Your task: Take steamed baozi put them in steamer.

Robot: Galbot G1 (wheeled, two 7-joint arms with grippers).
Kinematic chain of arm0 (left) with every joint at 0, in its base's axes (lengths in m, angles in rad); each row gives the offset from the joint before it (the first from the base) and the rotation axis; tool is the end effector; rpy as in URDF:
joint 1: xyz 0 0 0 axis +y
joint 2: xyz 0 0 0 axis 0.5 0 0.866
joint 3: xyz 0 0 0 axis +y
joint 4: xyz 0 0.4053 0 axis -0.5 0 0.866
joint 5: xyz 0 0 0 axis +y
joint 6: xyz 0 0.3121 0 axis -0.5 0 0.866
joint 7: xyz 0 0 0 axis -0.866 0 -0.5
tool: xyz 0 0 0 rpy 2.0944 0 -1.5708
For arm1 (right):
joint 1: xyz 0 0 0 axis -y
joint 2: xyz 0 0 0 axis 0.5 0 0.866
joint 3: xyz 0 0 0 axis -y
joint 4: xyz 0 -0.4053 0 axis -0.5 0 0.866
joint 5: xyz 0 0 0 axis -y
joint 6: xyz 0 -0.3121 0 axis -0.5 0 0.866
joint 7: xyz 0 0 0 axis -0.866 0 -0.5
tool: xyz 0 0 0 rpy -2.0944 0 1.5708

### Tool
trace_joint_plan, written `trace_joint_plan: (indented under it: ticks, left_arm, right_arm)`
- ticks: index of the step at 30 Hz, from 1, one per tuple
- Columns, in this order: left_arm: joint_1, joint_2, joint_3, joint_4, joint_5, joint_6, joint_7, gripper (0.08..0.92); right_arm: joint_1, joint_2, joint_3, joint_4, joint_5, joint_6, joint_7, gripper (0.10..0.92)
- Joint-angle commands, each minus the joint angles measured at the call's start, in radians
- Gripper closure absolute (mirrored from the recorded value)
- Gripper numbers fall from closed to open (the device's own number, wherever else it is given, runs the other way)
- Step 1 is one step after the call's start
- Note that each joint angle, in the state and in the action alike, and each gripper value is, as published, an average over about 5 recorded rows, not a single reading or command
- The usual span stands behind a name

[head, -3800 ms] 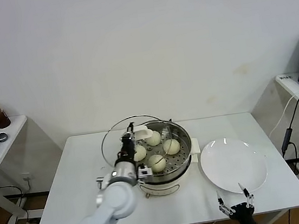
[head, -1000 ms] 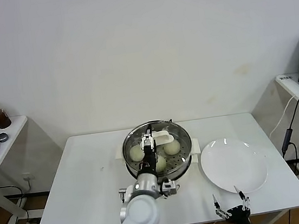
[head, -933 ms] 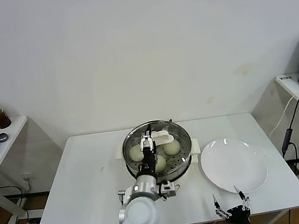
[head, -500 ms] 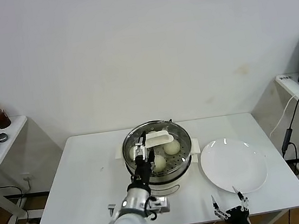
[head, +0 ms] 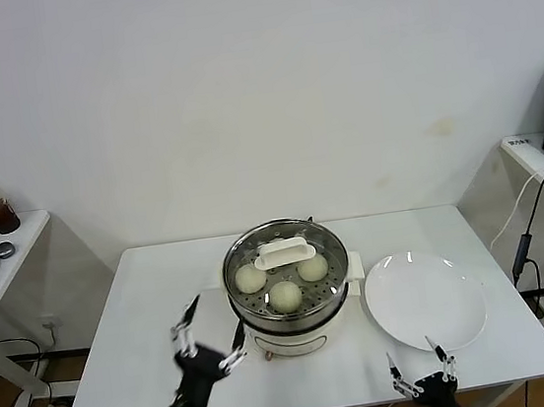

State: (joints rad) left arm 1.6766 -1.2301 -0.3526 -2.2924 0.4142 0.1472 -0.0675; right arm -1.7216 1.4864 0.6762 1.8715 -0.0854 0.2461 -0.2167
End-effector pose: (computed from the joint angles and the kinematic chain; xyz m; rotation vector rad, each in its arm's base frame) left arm 0.0683 0.0290 -0.2984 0.3390 2.9763 0.9092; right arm 0.0378 -0.0715 -0.4245 0.2456 -2.9624 0.3334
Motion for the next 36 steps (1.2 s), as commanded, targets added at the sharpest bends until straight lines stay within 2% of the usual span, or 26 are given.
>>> trace_joint_plan:
  ticks: [1,6,12,19,36]
  left_arm:
    - [0.369,-0.060,-0.262,0.091,-0.872,-0.315,-0.076,0.177]
    - [0.361,-0.070,-0.244,0.247,-0.798,-0.456,-0.067,0.177]
    - [0.353,-0.074,-0.261,0.318,-0.781,-0.570,-0.036,0.177]
    - [0.347,-0.070,-0.263,0.324,-0.753,-0.588,0.000,0.177]
    - [0.327,-0.072,-0.252,0.346,-0.688,-0.579,0.007,0.177]
  right_arm:
    - [-0.075,-0.101,-0.030,0.083,0.190,-0.084,-0.027,0.203]
    - [-0.092,-0.109,-0.018,0.101,0.197,-0.089,-0.025,0.203]
    - [-0.103,-0.103,-0.027,0.103,0.185,-0.086,-0.024,0.203]
    - [-0.100,-0.080,-0.015,0.097,0.174,-0.075,-0.024,0.203]
    - [-0.103,-0.083,-0.010,0.094,0.158,-0.081,-0.016,0.203]
